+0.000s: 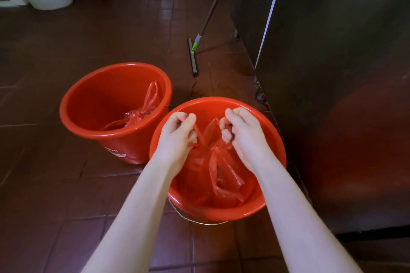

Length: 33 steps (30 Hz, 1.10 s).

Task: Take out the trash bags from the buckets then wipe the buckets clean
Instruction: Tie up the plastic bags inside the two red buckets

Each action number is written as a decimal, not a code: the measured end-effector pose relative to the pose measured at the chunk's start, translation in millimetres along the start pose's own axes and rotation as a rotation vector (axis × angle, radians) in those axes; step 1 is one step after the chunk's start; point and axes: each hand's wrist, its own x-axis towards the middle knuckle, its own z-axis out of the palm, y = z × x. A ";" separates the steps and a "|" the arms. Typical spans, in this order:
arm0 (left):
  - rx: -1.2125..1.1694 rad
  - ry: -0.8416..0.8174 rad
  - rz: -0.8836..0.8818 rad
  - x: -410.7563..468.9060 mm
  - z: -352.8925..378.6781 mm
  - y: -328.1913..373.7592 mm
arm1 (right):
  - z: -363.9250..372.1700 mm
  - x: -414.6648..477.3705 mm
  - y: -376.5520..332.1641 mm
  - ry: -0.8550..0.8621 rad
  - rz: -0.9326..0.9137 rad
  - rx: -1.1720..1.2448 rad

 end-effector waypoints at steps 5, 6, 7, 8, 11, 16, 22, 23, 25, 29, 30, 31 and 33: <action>1.358 -0.404 0.399 9.6 -36.7 16.7 | -11.0 11.8 -16.4 -0.064 -0.262 -0.678; 1.457 -0.463 0.496 10.0 -44.6 20.6 | -13.6 10.5 -16.9 -0.118 -0.313 -0.777; 1.529 -0.500 0.599 9.8 -52.0 24.7 | -15.4 7.6 -14.9 -0.189 -0.355 -0.870; 1.584 -0.522 0.690 9.8 -58.4 28.2 | -16.1 3.4 -10.3 -0.263 -0.379 -0.955; 1.645 -0.539 0.787 11.0 -77.3 32.3 | -25.3 -3.5 13.4 -0.364 -0.393 -1.113; 1.638 -0.483 0.617 2.2 -118.4 21.1 | -77.6 -3.5 43.8 -0.355 -0.247 -1.343; 1.330 -0.248 0.331 -4.4 -128.1 3.4 | -74.1 8.0 56.4 -0.302 -0.200 -1.407; 1.243 -0.218 0.286 -8.3 -128.2 4.9 | -69.7 10.6 56.0 -0.306 -0.188 -1.379; 1.153 -0.248 0.238 -19.4 -134.3 7.9 | -63.8 13.6 55.8 -0.318 -0.194 -1.303; 1.245 -0.348 0.304 -44.7 -142.0 10.5 | -49.2 18.9 64.3 -0.420 -0.255 -1.405; 1.249 -0.355 0.300 -47.9 -140.4 8.3 | -40.3 21.7 67.5 -0.451 -0.247 -1.458; 1.252 -0.362 0.302 -50.3 -137.5 4.9 | -30.6 24.5 71.3 -0.476 -0.207 -1.504; 1.268 -0.357 0.334 -50.9 -131.9 -4.2 | -12.1 31.0 80.8 -0.505 -0.090 -1.584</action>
